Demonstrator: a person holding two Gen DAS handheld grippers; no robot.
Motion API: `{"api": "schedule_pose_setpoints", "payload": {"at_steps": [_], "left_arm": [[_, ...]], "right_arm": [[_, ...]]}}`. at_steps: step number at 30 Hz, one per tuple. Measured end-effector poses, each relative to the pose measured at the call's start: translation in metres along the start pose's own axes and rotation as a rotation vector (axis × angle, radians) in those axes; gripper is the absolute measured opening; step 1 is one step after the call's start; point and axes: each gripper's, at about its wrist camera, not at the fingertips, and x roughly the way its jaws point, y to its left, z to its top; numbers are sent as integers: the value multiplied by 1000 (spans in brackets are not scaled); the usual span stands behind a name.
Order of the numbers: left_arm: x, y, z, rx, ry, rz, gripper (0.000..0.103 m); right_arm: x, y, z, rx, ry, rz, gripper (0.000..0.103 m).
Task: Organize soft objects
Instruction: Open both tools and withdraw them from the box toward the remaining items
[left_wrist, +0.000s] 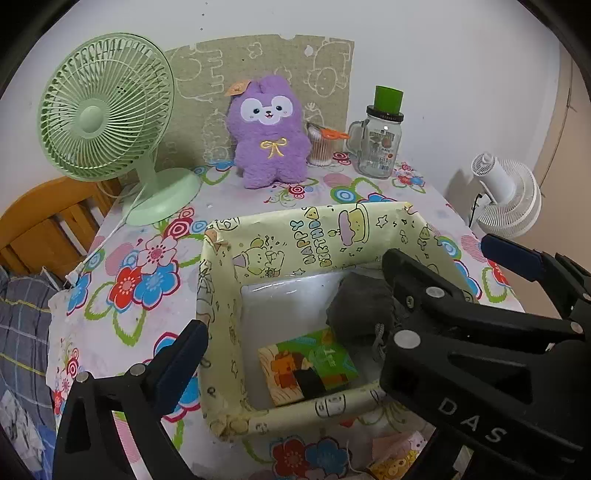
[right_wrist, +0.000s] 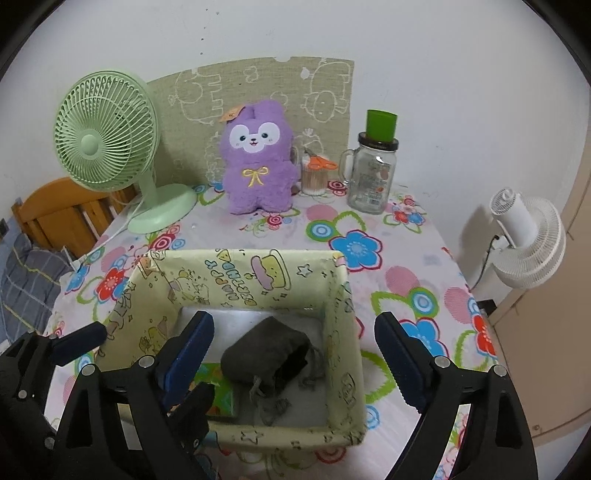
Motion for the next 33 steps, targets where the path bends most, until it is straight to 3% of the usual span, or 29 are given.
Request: {"api": "schedule_pose_setpoints", "payload": {"at_steps": [33], "left_arm": [[-70,-22,-45,28,-102,50,103]], "right_arm": [[-81,0,-46,-2,-72,38,95]]}}
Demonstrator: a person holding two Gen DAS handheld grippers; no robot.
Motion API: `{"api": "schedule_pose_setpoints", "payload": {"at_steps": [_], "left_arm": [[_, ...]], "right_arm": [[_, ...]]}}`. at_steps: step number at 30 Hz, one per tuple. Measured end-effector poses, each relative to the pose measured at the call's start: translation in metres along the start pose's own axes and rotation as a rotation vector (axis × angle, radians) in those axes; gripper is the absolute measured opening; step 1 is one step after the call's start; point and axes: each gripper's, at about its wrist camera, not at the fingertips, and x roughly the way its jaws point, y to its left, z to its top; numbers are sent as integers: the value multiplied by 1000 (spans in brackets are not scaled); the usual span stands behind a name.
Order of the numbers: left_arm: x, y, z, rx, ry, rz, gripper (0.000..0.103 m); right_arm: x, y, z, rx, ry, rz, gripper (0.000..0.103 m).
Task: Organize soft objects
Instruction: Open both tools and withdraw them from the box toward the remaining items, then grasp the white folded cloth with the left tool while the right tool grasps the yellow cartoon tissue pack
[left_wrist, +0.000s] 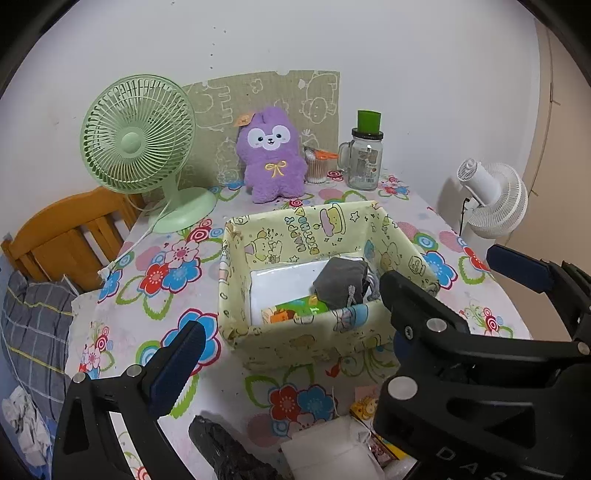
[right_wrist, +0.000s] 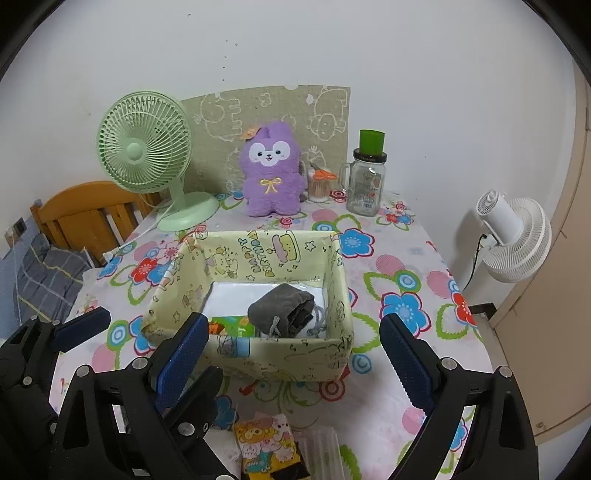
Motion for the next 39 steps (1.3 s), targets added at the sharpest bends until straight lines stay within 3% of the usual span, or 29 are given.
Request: {"api": "schedule_pose_setpoints", "payload": {"at_steps": [20,39], "left_arm": [[-32,-2,-37,-23,-18,22,103],[-31,2,-71,-69,20,8,103]], "right_arm": [[-32,4,-35,-5,-16,34,95],[-42,0,-68,-26,-20,43,95]]}}
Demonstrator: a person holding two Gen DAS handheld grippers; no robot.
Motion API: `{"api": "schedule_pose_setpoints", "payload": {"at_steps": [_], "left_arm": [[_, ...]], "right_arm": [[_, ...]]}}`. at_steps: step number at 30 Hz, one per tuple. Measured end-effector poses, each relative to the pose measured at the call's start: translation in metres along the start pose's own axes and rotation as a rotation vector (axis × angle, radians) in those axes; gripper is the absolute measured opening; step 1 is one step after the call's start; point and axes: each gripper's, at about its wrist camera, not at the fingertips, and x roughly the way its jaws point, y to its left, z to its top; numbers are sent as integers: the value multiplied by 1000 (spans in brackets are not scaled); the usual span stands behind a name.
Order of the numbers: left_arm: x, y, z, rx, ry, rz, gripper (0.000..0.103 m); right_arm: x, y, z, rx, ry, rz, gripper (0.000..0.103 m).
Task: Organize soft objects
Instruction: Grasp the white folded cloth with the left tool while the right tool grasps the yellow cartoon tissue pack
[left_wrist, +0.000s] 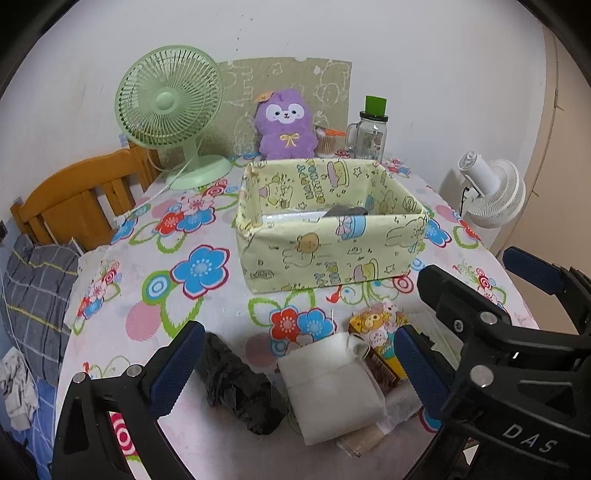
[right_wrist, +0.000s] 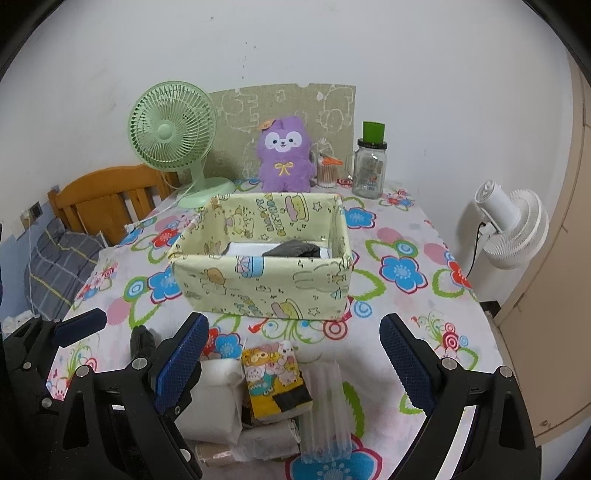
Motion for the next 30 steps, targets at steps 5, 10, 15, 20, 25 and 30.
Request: {"api": "schedule_pose_setpoints", "payload": {"at_steps": [5,10,15,20,25,30], "left_arm": [[5,4,-10,-25,19,-6,103],[13,6,-17,-42,34,1,103],[20,3,-25,-37,36,4,103],[29,-1,-30,-28,57,-5,103],[38,-4,-30,-10,71,-3,103],[44,-12,-33,13,89,-38,103]], "right_arm": [[3,-3,-10,6,13,5,95],[9,-4,-19,14,27,11,95],[18,-5,-27,9,52,11,95],[29,-7,-33,12,82,13,95],[40,-9,-36,21,110,11,95],[47,-9,-38,9,132,7,95]]}}
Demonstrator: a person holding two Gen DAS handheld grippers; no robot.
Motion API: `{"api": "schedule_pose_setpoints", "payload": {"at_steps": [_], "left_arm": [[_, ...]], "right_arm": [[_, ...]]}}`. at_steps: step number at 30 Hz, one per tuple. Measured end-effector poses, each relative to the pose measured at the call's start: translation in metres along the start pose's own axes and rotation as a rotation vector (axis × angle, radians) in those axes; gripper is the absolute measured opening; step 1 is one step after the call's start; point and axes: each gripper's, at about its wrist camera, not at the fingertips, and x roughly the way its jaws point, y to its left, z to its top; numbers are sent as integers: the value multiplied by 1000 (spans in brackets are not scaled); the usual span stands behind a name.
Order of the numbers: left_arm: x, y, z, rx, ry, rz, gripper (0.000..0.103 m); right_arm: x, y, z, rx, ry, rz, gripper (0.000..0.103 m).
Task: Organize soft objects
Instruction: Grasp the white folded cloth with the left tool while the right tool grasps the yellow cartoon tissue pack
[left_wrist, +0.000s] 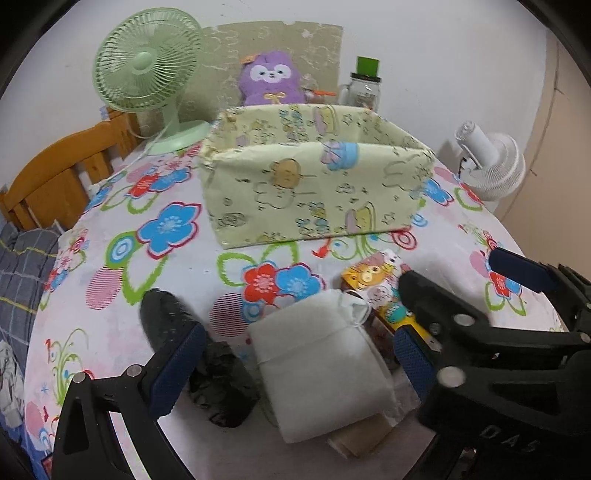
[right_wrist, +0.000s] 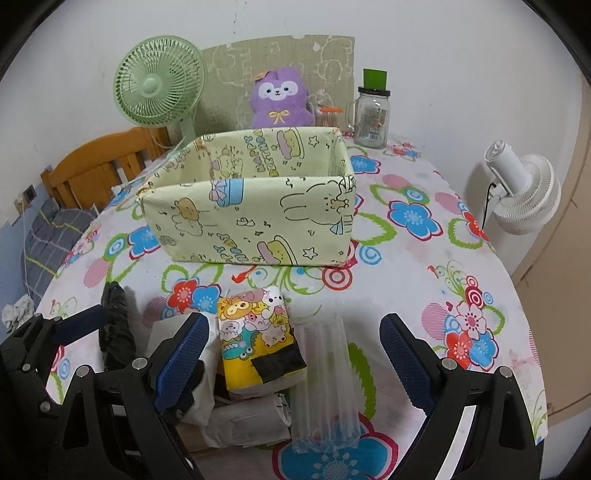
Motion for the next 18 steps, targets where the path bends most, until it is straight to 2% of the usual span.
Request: {"api": "schedule_pose_setpoints", "payload": {"at_steps": [14,18], "left_arm": [[28,-5,-4,13,84,-11,103],[32,-4,-5,9,91,-10,102]], "right_arm": [[28,8,-6,-30,77,-3,94],[36,7,-7,-14,107,25,81]]}}
